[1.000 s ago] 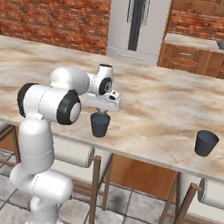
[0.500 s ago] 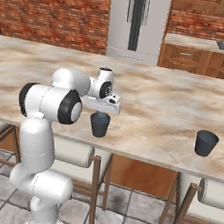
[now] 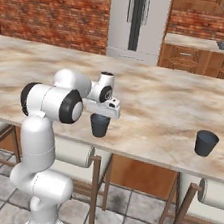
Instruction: There are four ice cubes in the ice bowl. Place two ice cubes in each glass of water.
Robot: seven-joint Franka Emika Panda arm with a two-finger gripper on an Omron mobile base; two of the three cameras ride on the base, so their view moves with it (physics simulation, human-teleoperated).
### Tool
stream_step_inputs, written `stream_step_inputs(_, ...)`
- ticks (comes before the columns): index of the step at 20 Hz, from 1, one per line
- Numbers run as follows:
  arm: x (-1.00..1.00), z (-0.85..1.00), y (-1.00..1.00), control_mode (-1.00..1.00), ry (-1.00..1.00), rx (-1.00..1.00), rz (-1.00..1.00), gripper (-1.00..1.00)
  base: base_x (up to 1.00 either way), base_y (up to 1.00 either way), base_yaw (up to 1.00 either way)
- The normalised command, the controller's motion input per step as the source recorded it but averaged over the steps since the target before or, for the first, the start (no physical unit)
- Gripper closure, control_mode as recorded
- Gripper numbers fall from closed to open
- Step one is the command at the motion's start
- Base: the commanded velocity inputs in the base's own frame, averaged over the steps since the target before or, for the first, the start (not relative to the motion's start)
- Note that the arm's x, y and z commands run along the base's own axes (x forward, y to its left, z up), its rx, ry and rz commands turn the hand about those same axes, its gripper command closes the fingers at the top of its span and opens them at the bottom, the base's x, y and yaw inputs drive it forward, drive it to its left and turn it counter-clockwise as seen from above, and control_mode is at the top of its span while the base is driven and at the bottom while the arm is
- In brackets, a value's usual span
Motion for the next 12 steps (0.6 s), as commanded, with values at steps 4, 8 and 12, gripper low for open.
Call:
stream_step_inputs(4,0.00,-0.09,0.00,-1.00,0.00,0.01,-0.01,1.00,0.00,0.00,0.00)
stream_step_inputs(8,0.00,-0.08,0.00,-1.00,0.00,0.00,-0.02,1.00,0.00,0.00,0.00)
stream_step_inputs(12,0.00,-0.03,0.00,-1.00,0.00,0.00,-0.02,1.00,0.00,0.00,0.00)
